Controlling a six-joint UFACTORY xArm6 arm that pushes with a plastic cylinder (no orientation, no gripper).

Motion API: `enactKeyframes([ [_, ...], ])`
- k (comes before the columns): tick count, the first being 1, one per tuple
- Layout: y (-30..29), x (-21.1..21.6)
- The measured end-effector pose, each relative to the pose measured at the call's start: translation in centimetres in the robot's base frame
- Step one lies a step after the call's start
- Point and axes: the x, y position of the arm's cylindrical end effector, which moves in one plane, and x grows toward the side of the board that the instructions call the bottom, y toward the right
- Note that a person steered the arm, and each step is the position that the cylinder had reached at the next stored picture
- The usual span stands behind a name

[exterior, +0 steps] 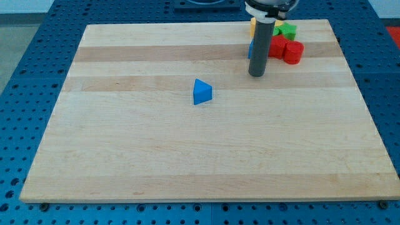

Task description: Move your hand to the top of the triangle

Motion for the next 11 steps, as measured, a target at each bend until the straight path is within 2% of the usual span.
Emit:
enactKeyframes([
  [4,-1.1,-0.1],
  [7,-1.6,-2.5],
  [9,-1.6,-2.1],
  [11,-3.3,0.6],
])
